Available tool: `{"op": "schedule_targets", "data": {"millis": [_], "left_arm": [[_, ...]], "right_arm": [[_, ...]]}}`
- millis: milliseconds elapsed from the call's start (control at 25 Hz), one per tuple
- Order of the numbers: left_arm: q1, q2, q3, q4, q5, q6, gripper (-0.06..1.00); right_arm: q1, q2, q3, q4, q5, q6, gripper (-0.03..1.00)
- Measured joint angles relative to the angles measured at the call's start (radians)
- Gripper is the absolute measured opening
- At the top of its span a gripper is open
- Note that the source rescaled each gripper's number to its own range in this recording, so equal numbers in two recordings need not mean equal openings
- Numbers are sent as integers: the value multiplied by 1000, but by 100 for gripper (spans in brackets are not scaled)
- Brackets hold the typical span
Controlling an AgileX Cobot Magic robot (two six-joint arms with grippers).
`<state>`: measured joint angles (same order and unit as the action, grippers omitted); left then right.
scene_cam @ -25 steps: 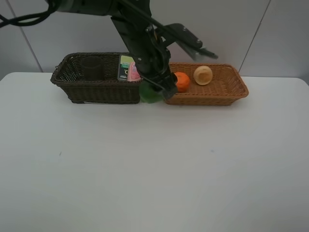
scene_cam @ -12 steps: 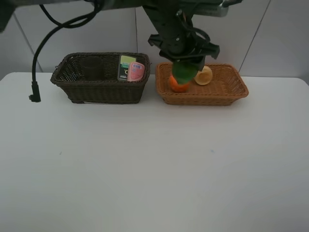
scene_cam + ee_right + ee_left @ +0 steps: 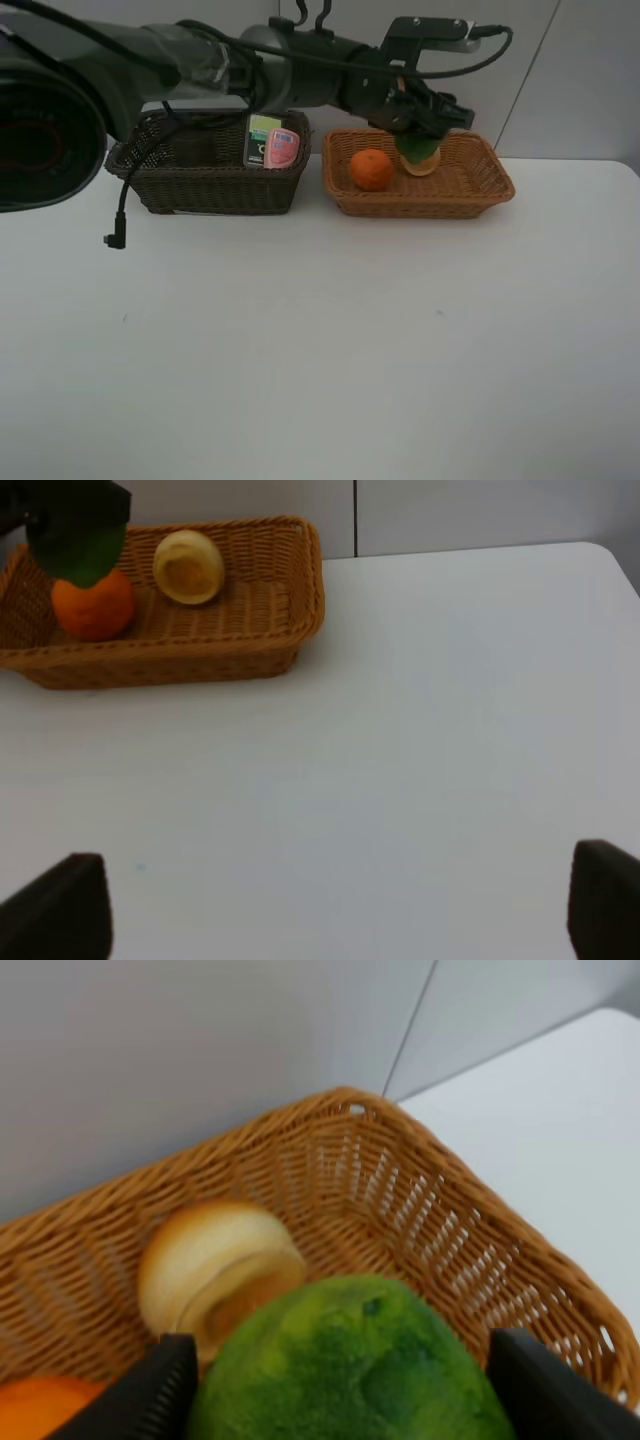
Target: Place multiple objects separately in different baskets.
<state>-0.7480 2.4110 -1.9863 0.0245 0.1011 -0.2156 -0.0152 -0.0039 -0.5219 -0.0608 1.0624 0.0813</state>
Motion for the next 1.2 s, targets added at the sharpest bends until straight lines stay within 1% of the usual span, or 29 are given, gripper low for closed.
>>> {"op": "schedule_targets", "data": {"millis": [160, 320, 680, 720, 840, 880, 960, 1080, 1200], "left_arm": [[0, 53, 0, 0, -65, 30, 77], [0, 91, 0, 0, -91, 71, 77], [0, 110, 1, 0, -134, 77, 77], [0, 110, 1, 0, -136, 77, 79], [0, 110, 1, 0, -148, 77, 94], [0, 110, 1, 0, -151, 77, 97], [0, 110, 1, 0, -154, 77, 99], [0, 102, 1, 0, -144, 77, 100], [0, 67, 1, 0, -69, 77, 100]], "right_arm": [[0, 0, 0, 0, 0, 0, 97], [0, 0, 0, 0, 0, 0, 97], [0, 0, 0, 0, 0, 0, 97], [0, 0, 0, 0, 0, 0, 97], [0, 0, 0, 0, 0, 0, 97], [0, 0, 0, 0, 0, 0, 97], [0, 0, 0, 0, 0, 0, 97], [0, 0, 0, 0, 0, 0, 97], [0, 0, 0, 0, 0, 0, 97]]}}
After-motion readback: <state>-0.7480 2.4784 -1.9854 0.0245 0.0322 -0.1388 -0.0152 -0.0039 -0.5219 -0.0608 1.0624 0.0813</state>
